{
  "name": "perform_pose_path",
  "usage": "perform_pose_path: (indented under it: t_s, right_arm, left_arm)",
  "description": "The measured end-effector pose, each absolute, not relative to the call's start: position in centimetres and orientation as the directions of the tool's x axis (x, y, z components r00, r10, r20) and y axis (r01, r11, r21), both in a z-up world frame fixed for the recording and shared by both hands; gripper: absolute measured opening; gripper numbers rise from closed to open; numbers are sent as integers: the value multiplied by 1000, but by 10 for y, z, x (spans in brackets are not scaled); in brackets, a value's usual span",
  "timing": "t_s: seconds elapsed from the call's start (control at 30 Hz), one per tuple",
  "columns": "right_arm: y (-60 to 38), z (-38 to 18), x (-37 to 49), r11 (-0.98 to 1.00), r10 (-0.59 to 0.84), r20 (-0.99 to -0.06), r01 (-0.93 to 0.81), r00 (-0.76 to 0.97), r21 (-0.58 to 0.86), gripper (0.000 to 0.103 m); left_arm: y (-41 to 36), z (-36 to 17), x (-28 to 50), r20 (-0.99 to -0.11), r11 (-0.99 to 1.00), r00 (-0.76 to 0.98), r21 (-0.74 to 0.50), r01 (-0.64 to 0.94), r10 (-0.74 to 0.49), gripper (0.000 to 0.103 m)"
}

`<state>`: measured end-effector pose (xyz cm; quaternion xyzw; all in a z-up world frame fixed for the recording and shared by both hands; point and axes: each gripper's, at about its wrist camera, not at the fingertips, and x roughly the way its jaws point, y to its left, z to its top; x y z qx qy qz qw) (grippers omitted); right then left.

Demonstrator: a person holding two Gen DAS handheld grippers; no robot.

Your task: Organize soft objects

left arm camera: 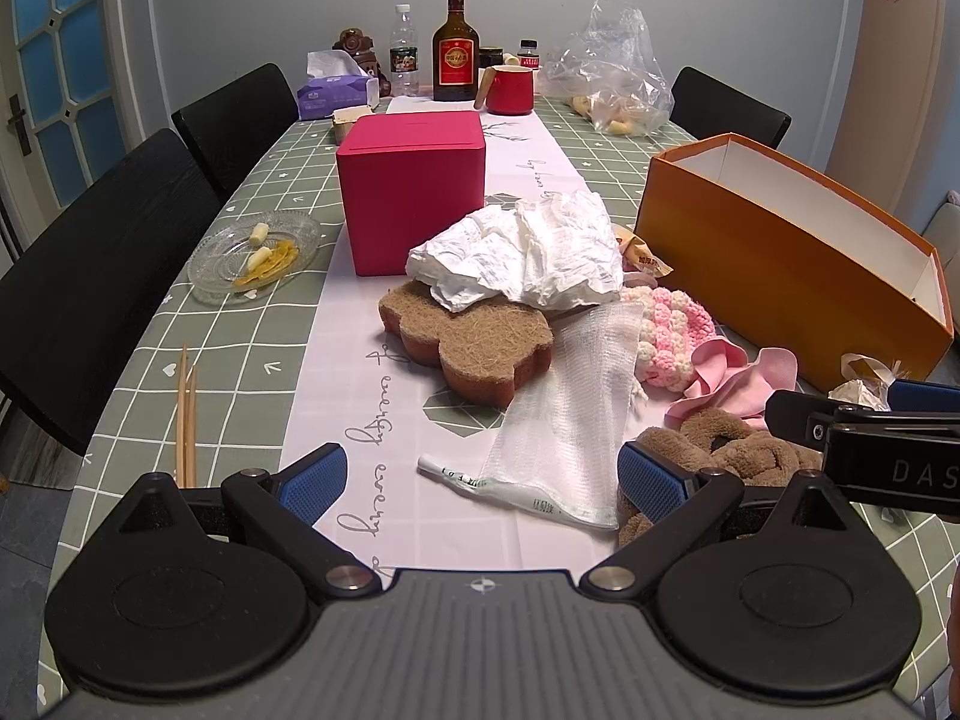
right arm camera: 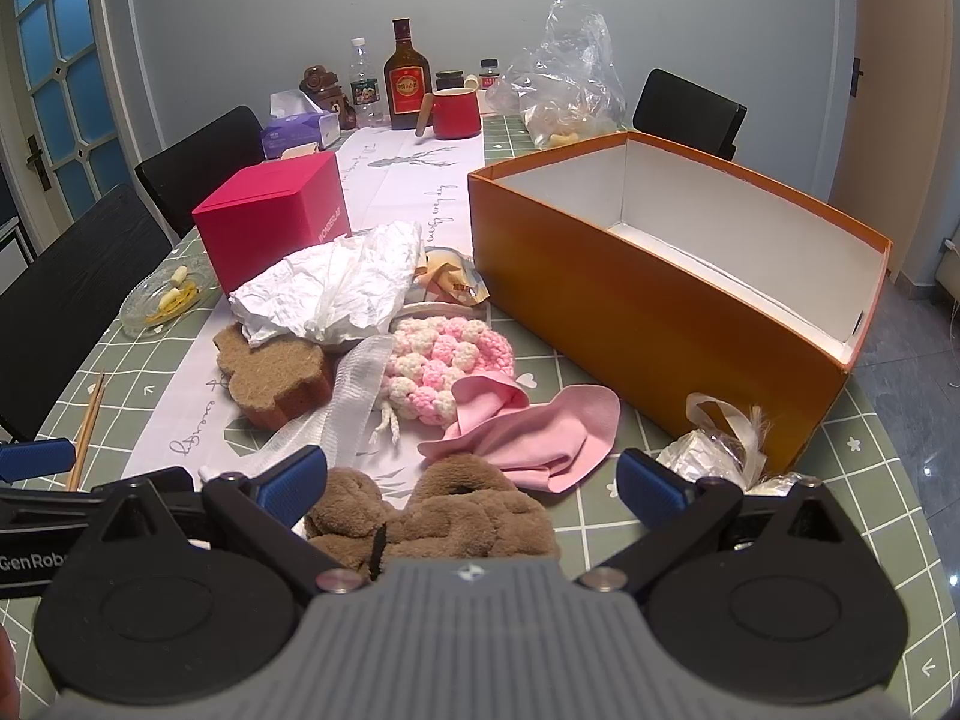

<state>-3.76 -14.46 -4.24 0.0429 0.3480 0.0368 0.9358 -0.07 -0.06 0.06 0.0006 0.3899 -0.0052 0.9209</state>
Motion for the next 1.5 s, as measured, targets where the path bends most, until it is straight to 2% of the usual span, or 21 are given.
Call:
perform_pose_path:
  t_s: [1.5]
  right_arm:
    - [-149, -41, -40, 994, 91, -647, -33, 757, 101, 100]
  left_arm:
    - [-5, 0, -2, -721, 1000, 693, -4, 10, -10, 103]
